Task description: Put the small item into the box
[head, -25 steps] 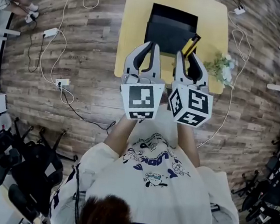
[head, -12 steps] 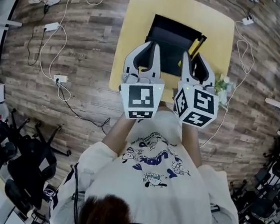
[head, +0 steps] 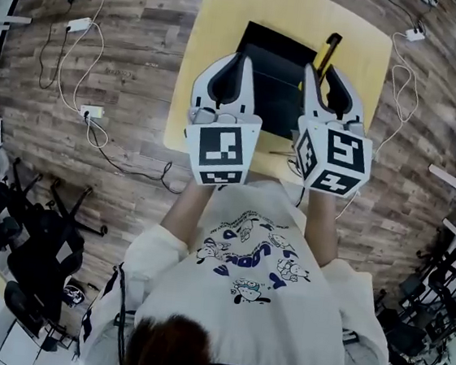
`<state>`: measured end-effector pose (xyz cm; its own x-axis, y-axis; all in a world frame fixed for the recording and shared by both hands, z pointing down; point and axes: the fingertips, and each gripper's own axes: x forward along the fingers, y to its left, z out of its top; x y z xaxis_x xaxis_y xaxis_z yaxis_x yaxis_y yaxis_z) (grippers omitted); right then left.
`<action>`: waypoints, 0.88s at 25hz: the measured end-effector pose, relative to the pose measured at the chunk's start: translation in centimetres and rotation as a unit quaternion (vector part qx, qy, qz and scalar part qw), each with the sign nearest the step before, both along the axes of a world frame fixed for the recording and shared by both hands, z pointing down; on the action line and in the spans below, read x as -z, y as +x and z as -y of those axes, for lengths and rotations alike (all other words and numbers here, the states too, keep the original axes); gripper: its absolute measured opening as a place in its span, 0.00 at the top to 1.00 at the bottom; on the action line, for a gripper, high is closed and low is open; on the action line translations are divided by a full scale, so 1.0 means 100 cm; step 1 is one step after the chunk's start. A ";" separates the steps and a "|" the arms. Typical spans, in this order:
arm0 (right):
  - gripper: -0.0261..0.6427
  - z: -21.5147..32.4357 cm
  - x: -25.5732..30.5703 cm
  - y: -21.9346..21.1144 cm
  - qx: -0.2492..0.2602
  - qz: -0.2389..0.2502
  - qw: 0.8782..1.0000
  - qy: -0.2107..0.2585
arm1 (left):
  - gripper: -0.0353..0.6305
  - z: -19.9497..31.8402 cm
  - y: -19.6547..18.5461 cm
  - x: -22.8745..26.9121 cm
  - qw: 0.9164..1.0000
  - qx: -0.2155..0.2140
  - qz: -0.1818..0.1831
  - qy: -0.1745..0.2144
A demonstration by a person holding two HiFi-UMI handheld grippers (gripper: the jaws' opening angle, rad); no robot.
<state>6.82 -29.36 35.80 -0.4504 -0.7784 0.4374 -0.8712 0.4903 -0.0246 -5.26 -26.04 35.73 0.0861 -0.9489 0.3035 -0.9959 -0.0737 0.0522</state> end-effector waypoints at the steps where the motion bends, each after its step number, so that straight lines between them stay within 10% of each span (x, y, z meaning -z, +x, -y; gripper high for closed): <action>1: 0.78 0.005 -0.003 -0.001 0.007 -0.004 1.000 -0.001 | 0.90 0.004 0.000 -0.003 1.000 0.003 -0.001 -0.004; 14: 0.78 0.053 -0.063 -0.009 0.094 -0.091 0.990 -0.050 | 0.90 0.035 -0.003 -0.049 0.998 0.036 -0.016 -0.058; 22: 0.78 0.060 -0.121 -0.022 0.189 -0.164 0.963 -0.099 | 0.90 0.041 -0.005 -0.076 0.994 0.055 -0.024 -0.087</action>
